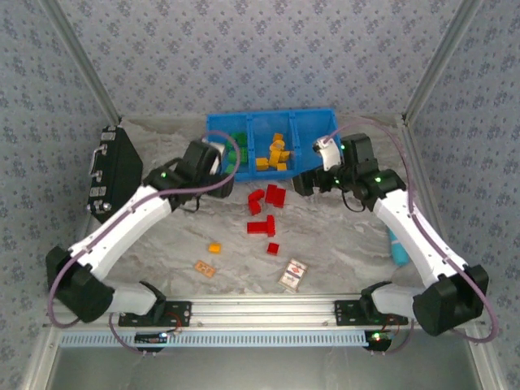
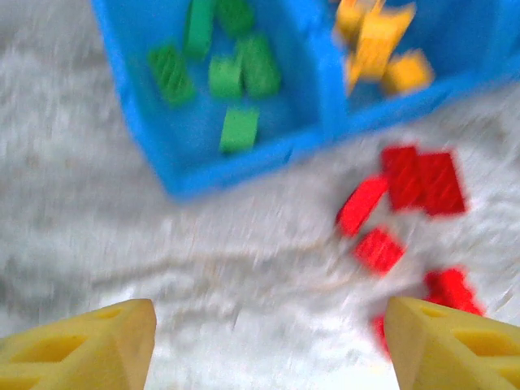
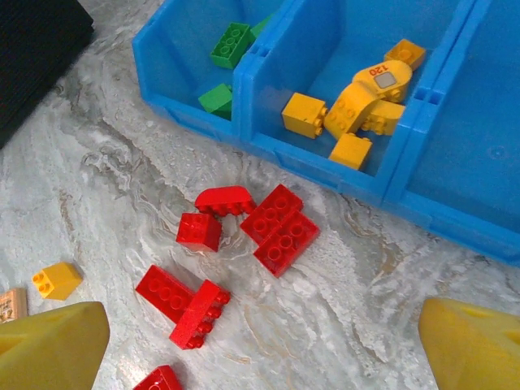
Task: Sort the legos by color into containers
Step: Pick up the lego from the middle-left of the table.
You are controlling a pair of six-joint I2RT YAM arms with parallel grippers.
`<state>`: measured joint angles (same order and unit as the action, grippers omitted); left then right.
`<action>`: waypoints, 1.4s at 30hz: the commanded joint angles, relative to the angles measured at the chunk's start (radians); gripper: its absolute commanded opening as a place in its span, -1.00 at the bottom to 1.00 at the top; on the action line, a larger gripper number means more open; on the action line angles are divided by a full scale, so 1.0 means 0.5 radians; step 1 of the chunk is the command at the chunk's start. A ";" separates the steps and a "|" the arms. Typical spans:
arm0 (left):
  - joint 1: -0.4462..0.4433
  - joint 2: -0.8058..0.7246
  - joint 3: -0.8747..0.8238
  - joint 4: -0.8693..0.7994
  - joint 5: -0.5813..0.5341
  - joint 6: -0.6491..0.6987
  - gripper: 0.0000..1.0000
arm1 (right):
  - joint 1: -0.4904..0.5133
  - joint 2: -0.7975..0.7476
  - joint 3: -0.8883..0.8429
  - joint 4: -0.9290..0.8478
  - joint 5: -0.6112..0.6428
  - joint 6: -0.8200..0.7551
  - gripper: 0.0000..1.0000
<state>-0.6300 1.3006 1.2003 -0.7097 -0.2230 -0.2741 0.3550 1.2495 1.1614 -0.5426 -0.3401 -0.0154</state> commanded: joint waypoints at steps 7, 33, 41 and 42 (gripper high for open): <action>-0.056 -0.465 -0.754 -0.033 0.020 -0.725 0.37 | 0.102 0.167 0.189 -0.001 -0.026 -0.018 1.00; -0.491 -0.089 -1.103 0.298 0.094 -1.199 0.38 | 0.204 0.130 0.201 -0.059 0.211 -0.018 1.00; -0.493 0.025 -1.140 0.346 -0.001 -1.293 0.24 | 0.205 0.056 0.156 -0.052 0.259 -0.018 1.00; -0.494 0.039 -1.140 0.359 -0.004 -1.292 0.18 | 0.205 0.053 0.154 -0.053 0.262 -0.015 1.00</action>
<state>-0.8719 1.3045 0.6296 -0.5583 -0.1955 -0.8982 0.4526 1.3022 1.2514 -0.5529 -0.2306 -0.0181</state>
